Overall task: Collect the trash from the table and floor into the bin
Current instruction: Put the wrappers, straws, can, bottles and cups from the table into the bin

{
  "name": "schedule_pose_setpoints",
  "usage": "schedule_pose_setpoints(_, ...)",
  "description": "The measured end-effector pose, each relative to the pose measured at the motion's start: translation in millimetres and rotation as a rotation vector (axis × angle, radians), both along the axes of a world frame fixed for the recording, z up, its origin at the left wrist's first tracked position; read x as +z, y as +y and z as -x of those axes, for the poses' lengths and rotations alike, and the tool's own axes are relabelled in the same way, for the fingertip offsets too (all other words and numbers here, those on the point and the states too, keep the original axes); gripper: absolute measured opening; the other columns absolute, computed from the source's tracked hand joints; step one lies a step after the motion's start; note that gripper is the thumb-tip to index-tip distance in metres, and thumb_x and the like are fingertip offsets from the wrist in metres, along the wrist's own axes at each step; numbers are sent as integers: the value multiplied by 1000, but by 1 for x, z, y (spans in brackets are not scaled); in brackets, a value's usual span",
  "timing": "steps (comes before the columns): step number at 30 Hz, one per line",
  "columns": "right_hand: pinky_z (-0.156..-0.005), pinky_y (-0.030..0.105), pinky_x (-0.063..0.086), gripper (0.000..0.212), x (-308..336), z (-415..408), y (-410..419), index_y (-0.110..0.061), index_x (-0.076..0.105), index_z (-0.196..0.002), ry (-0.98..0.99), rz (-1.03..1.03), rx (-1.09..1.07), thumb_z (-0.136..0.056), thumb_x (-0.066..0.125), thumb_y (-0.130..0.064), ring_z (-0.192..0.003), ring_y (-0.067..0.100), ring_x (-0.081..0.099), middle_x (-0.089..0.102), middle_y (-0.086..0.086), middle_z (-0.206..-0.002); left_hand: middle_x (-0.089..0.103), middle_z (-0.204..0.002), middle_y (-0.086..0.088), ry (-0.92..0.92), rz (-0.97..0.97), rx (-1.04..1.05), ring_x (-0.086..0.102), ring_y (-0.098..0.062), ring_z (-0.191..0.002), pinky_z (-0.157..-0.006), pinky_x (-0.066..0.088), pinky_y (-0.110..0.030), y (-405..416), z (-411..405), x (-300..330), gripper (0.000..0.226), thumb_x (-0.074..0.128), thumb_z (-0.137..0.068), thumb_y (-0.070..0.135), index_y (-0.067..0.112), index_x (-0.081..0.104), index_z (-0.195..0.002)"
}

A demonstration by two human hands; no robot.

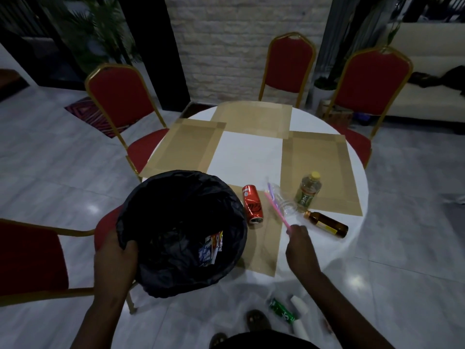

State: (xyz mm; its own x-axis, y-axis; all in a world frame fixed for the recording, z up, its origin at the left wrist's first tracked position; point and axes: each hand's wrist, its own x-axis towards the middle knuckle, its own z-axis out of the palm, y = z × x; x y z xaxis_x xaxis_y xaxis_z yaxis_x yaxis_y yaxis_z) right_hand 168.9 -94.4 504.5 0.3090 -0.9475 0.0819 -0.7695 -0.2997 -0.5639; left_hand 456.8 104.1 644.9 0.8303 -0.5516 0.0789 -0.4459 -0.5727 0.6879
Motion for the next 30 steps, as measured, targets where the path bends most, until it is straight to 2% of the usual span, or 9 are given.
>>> schedule_pose_setpoints(4,-61,28,34,23,91,-31,-9,-6,57,-99,-71,195,219,-85,50,10,-71,18,45,54,9,-88,55,-75,-10,-33,81,-46,48,-19,-63,-56,38,-29,1,-3,3,22,46,-90,-2,18,54,-88)
schedule_pose_setpoints(6,-60,30,32,25,123,-54,-10,-11,57,-98,-55,177,416,-83,49,8,-73,18,47,52,4,-87,58,-83,-6,-42,89,-32,54,-23,-73,-64,43,-32,-1,-7,0,24,48,-89,-1,14,57,-105)
schedule_pose_setpoints(8,-63,33,35,28,135,-78,-8,-12,57,-96,9,175,592,-78,50,8,-79,22,50,54,5,-89,58,-84,-5,-27,86,-16,56,-24,-75,-67,45,-33,-3,-7,-3,23,48,-88,0,9,57,-107)
schedule_pose_setpoints(12,-74,41,47,26,123,-130,17,-12,57,-99,172,146,747,-79,52,4,-86,26,54,58,9,-96,62,-77,-4,-29,62,-42,59,-20,-68,-58,43,-30,-1,-15,-11,19,47,-85,2,8,57,-100)
schedule_pose_setpoints(18,-64,39,45,14,77,-169,33,-5,55,-99,508,105,876,-87,49,0,-85,32,56,56,15,-96,55,-67,-2,-12,61,-47,53,-19,-60,-53,40,-29,1,-21,-14,9,46,-81,8,9,53,-87)
schedule_pose_setpoints(22,-74,40,48,26,60,-174,32,-4,57,-108,599,20,873,-82,55,0,-95,35,56,57,16,-105,54,-67,0,15,48,-47,53,-17,-59,-53,39,-27,2,-22,-15,12,46,-82,8,7,54,-91)
schedule_pose_setpoints(25,-81,41,43,40,60,-168,29,-11,52,-121,470,83,839,-83,62,-13,-104,33,50,53,12,-116,57,-68,-1,6,46,-47,56,-17,-60,-51,37,-25,3,-20,-15,14,46,-84,5,6,55,-95)
schedule_pose_setpoints(27,-87,41,42,43,63,-160,20,-15,52,-125,198,116,755,-84,64,-25,-109,30,49,53,9,-122,57,-68,-2,2,46,-50,57,-17,-62,-50,36,-25,3,-20,-14,15,46,-86,4,6,56,-97)
schedule_pose_setpoints(30,-96,37,41,41,63,-140,-7,-14,54,-124,-174,214,507,-86,62,-27,-113,24,50,57,5,-124,57,-67,-3,3,36,-41,55,-15,-59,-49,36,-24,3,-17,-9,14,47,-87,1,6,56,-95)
